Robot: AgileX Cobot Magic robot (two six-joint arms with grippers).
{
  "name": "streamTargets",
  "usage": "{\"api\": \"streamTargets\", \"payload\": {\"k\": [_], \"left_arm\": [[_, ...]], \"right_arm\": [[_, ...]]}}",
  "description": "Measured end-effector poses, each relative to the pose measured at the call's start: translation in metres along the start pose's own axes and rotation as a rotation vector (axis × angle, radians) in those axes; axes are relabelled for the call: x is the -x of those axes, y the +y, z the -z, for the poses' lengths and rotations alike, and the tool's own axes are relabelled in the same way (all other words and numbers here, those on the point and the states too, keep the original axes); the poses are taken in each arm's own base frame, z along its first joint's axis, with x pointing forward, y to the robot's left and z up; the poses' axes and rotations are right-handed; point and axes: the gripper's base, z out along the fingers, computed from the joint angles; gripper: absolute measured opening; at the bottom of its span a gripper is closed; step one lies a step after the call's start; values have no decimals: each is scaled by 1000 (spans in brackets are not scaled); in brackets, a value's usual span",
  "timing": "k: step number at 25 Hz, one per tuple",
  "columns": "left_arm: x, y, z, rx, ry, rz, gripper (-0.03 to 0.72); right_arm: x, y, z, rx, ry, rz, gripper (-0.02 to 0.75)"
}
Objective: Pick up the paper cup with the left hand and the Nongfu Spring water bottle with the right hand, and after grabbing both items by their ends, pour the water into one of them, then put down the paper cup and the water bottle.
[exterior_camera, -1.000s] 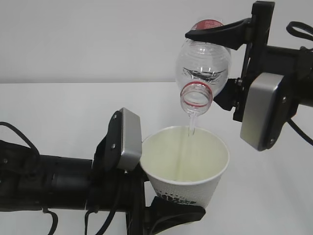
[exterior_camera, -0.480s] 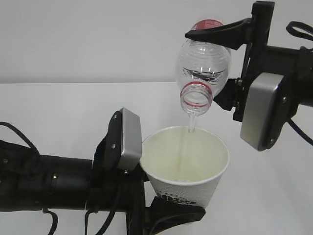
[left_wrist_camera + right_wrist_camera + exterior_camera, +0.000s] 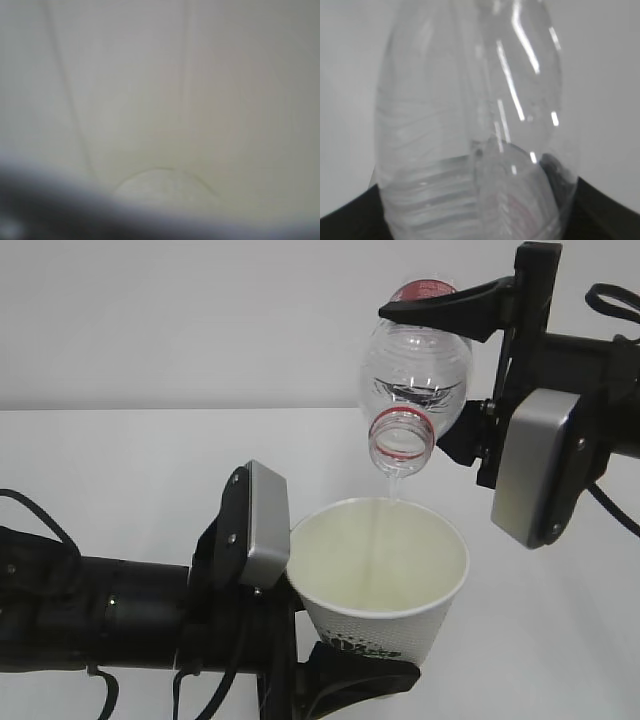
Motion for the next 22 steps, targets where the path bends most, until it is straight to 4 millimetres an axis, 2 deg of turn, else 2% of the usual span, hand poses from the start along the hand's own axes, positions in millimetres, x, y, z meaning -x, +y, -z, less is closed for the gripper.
{"api": "streamTargets", "payload": {"k": [22], "left_arm": [[0, 0, 0, -3, 1, -2, 483]], "right_arm": [[0, 0, 0, -1, 1, 22, 519]]}}
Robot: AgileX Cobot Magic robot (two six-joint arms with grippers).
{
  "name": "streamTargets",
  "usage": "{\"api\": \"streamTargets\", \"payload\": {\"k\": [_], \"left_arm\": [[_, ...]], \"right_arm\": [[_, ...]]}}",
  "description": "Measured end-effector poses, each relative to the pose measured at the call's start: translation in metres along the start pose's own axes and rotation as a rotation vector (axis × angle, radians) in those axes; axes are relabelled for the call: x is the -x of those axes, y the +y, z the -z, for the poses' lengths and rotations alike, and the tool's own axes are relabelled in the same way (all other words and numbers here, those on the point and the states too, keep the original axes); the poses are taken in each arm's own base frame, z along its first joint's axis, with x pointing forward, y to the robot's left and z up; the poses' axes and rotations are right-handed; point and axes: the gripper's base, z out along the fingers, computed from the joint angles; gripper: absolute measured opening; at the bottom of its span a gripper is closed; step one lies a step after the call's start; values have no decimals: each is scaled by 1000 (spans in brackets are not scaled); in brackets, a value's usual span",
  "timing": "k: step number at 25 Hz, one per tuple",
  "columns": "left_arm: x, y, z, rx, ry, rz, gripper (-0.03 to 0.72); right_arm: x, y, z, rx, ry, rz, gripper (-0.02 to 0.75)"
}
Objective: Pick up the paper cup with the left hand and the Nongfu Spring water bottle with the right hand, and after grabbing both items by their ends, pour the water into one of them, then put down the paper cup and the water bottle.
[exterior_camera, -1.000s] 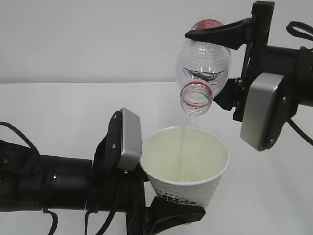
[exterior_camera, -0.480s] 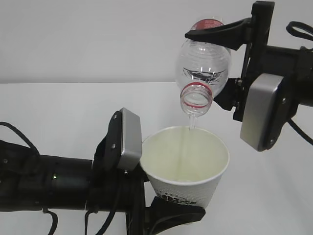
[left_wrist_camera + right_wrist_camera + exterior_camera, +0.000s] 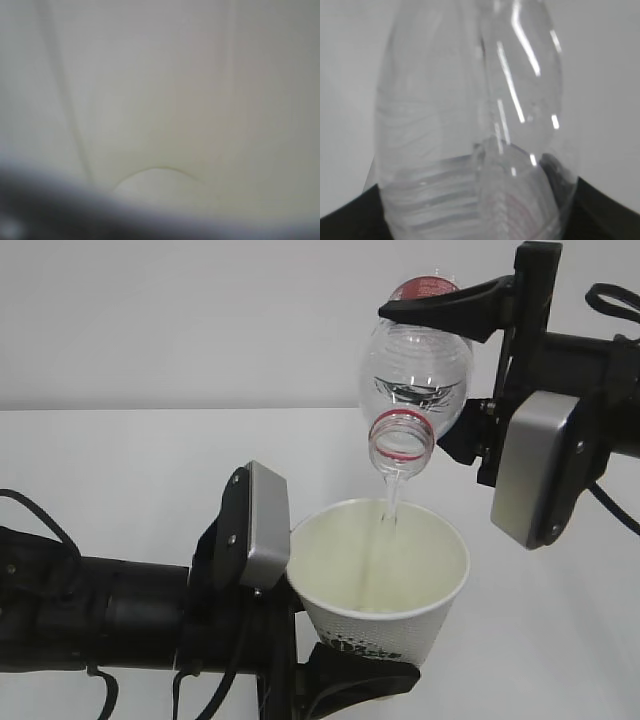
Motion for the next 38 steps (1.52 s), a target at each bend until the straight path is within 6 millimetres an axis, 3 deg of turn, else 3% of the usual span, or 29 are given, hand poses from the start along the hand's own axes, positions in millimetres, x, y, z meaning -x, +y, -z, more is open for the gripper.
{"api": "streamTargets", "payload": {"k": [38], "left_arm": [[-1, -2, 0, -24, 11, -16, 482]], "right_arm": [[-1, -1, 0, -15, 15, -11, 519]]}}
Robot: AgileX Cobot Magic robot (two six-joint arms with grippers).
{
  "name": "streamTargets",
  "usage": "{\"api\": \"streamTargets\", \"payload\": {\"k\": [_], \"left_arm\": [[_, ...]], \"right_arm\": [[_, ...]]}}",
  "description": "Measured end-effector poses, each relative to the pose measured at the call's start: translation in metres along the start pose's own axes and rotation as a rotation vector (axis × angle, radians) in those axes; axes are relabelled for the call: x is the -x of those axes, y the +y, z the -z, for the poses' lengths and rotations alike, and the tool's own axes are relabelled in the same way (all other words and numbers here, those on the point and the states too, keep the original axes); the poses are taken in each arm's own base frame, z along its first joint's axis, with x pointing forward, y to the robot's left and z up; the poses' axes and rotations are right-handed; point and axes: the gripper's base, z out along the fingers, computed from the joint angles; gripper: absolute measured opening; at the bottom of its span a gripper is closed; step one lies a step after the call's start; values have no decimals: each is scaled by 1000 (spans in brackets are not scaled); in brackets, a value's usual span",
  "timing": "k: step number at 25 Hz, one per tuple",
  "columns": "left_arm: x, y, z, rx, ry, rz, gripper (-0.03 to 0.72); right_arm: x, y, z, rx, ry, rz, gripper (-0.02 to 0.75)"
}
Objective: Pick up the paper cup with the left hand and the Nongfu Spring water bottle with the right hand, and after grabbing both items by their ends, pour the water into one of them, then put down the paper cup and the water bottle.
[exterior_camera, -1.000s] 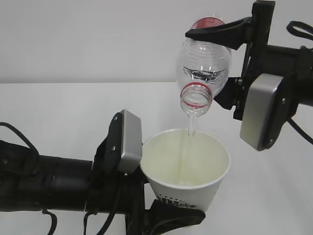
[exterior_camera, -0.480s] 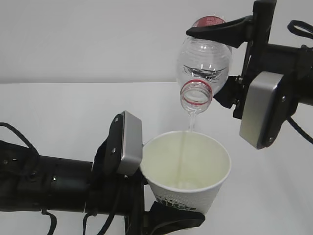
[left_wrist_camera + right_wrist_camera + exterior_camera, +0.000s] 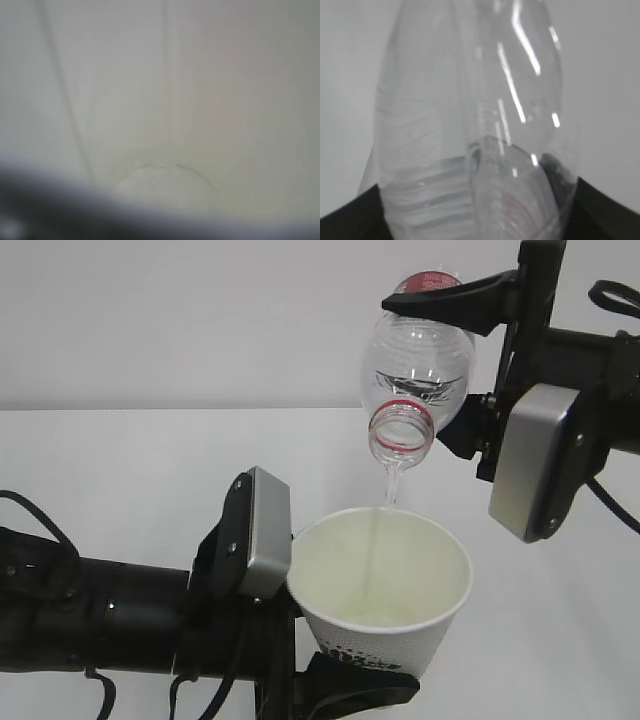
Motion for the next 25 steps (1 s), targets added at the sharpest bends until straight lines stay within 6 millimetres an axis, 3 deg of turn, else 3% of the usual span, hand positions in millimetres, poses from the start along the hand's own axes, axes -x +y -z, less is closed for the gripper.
{"api": "streamTargets", "payload": {"k": [25], "left_arm": [[0, 0, 0, -1, 1, -1, 482]], "right_arm": [[0, 0, 0, 0, 0, 20, 519]]}}
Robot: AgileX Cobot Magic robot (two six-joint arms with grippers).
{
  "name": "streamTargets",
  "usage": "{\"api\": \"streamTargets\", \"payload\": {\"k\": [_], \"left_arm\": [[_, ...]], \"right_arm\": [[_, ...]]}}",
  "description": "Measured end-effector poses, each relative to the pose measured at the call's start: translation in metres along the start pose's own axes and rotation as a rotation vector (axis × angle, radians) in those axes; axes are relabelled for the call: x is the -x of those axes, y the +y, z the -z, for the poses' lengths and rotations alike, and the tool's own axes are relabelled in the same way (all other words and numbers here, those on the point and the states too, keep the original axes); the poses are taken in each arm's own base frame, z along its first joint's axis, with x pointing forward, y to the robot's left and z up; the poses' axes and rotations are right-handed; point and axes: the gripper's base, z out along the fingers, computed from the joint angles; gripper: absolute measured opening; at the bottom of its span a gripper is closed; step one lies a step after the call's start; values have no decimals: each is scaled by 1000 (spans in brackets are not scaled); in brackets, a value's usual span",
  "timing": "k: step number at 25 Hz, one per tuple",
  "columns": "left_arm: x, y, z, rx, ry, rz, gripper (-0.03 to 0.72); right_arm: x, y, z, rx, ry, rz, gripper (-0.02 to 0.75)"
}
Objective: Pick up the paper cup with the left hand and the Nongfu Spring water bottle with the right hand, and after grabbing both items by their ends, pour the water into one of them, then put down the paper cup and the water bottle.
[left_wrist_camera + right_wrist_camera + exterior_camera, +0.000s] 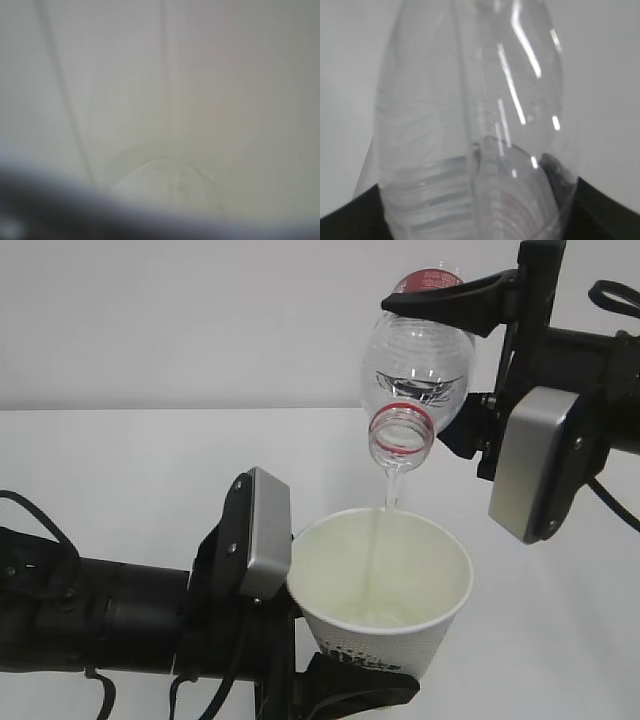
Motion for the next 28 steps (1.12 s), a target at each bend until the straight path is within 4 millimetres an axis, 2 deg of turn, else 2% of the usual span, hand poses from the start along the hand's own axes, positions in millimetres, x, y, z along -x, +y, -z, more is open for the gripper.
{"api": "streamTargets", "payload": {"k": [28], "left_arm": [[0, 0, 0, 0, 0, 0, 482]], "right_arm": [[0, 0, 0, -4, 0, 23, 519]]}}
